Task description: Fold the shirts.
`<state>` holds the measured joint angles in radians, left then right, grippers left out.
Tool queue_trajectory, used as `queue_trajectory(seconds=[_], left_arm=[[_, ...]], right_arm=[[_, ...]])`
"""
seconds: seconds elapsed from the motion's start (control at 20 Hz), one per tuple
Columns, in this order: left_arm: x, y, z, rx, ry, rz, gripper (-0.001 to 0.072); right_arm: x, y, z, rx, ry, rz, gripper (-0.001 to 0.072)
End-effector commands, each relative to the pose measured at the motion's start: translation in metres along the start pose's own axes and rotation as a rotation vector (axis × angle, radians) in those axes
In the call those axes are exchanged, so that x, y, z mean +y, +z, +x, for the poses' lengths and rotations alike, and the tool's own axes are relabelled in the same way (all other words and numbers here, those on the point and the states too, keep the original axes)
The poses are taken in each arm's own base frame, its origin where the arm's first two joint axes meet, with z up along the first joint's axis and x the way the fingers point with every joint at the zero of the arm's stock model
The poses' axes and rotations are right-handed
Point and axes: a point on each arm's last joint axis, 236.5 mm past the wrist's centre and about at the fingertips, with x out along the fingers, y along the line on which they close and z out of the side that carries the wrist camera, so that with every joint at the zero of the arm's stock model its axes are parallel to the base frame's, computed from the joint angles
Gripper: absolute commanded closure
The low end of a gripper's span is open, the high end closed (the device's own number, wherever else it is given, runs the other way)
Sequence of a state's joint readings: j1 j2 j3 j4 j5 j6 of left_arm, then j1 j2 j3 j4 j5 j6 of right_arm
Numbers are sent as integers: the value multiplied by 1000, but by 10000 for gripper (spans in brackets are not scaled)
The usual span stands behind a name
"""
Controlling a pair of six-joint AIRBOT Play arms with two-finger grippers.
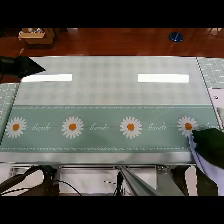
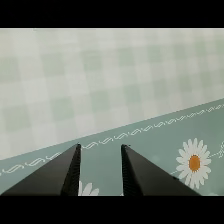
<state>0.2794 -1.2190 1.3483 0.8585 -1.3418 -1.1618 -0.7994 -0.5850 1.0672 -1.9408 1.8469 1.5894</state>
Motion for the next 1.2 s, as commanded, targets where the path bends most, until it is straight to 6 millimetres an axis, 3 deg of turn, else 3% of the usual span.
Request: queue_trajectory(seconds=[0.0, 0.1, 0.2, 0.35, 0.55, 0.7, 0.75, 0.9, 1.05, 1.1, 1.15], left_arm=[[8, -2, 7, 17, 7, -10, 370], [15, -3, 9, 23, 10, -25, 370], [26, -2, 8, 18, 20, -49, 370], [42, 5, 0, -21, 50, -77, 370], [63, 10, -11, -63, 86, -113, 370], [76, 14, -19, -97, 111, -135, 370], [79, 14, -21, -101, 116, -140, 370], [82, 15, -23, -106, 121, -147, 370], [83, 17, -23, -114, 125, -146, 370], [83, 17, -23, -116, 126, -146, 370], [84, 17, -23, -118, 128, -146, 370]], right_arm=[[-9, -54, 53, 238, -50, 72, 691], [-14, -76, 75, 333, -84, 86, 690], [-31, -91, 90, 391, -181, 78, 690], [-61, -87, 100, 401, -331, 35, 690], [-71, -74, 119, 508, -380, -90, 689], [-75, -83, 131, 614, -364, -91, 663], [-80, -89, 135, 632, -358, -60, 626], [-93, -106, 142, 644, -335, 83, 618], [-95, -105, 147, 624, -322, 97, 618], [-97, -103, 149, 610, -326, 89, 595], [-96, -99, 151, 594, -322, 89, 454]])
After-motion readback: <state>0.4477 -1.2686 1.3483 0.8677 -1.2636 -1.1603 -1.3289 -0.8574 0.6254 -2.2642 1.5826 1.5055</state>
